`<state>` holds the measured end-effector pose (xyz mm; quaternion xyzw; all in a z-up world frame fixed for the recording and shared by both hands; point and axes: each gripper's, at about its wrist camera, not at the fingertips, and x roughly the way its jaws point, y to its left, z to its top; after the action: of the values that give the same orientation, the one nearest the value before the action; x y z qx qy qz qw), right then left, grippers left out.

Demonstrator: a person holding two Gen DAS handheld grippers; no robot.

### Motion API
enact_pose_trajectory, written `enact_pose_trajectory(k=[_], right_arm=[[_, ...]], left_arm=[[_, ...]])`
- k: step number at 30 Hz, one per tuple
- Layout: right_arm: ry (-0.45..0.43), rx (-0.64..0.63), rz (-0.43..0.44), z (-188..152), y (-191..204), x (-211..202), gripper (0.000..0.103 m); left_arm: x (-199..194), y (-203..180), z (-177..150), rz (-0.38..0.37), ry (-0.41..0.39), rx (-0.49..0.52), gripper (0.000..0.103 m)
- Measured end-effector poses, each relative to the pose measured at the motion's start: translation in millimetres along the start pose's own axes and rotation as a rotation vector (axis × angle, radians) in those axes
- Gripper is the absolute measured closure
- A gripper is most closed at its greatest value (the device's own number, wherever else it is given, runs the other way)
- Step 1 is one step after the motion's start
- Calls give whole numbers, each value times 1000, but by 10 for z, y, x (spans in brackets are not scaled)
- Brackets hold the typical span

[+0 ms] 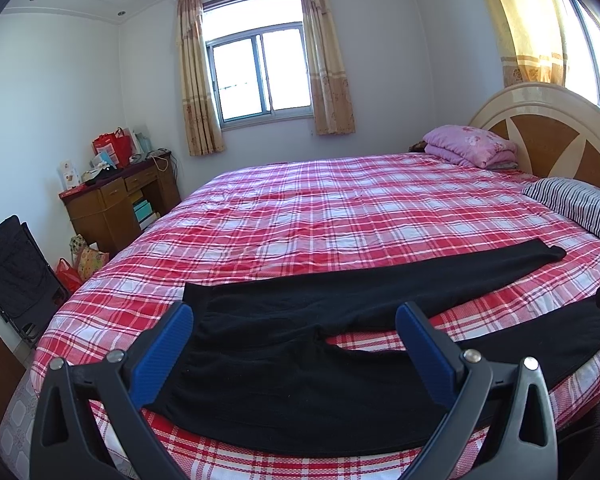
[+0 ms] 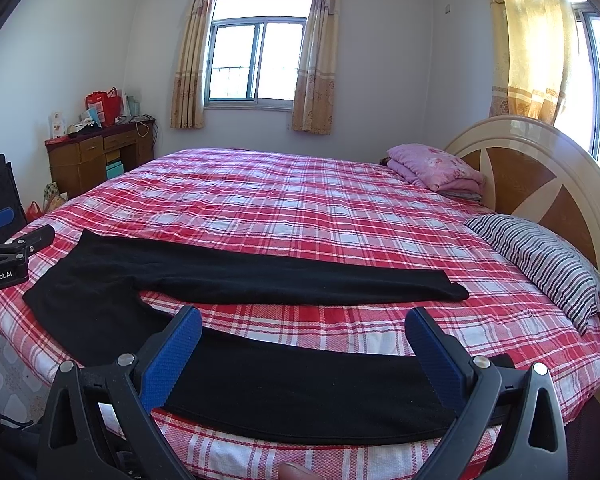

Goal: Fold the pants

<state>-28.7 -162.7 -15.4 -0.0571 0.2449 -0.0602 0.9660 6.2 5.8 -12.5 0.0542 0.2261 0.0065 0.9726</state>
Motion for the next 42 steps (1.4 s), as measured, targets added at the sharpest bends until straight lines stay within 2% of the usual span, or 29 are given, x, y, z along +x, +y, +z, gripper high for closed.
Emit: enact_pose_trajectory(k=[5, 10, 16, 21, 25, 27, 29, 30, 31, 32, 36, 38, 39, 42], right_arm=[[11, -14, -12, -32, -24, 132, 1], [69, 10, 36, -132, -102, 440, 1], [161, 17, 13, -256, -258, 875, 1], [212, 119, 9, -225, -654, 1160, 1], [214, 152, -14, -145, -844, 1341, 1], [227, 150, -20, -111, -920, 1466, 3], [251, 142, -29, -81, -978, 1589, 9], [261, 139, -28, -70, -1004, 1636, 16], [280, 136, -33, -54, -1042, 1710, 19], [289, 137, -38, -44, -1071, 1751, 19], [313, 141, -64, -10, -1231, 1910, 19], [324, 145, -76, 1, -1317, 1980, 19], [333, 152, -83, 8, -1390, 2028, 19], [361, 179, -108, 38, -1598, 2169, 26]], left_arm=[[231, 42, -29, 29, 23, 8, 0], [652, 216, -68, 55, 86, 5, 0], [1327, 651, -140, 125, 208, -11, 0], [1736, 1102, -159, 222, 252, 24, 0], [2009, 1381, -115, 225, 274, 29, 1], [2166, 1436, -100, 179, 284, 23, 9], [2340, 1489, -102, 132, 316, 1, 22], [2451, 1506, -104, 116, 335, -10, 28], [2541, 1501, -116, 103, 348, -9, 40], [2665, 1494, -131, 101, 376, 3, 46], [2977, 1543, -165, 104, 439, -12, 52], [3076, 1581, -214, 106, 481, -30, 63], [3108, 1592, -242, 105, 495, -35, 65], [3110, 1651, -280, 65, 478, -64, 71]])
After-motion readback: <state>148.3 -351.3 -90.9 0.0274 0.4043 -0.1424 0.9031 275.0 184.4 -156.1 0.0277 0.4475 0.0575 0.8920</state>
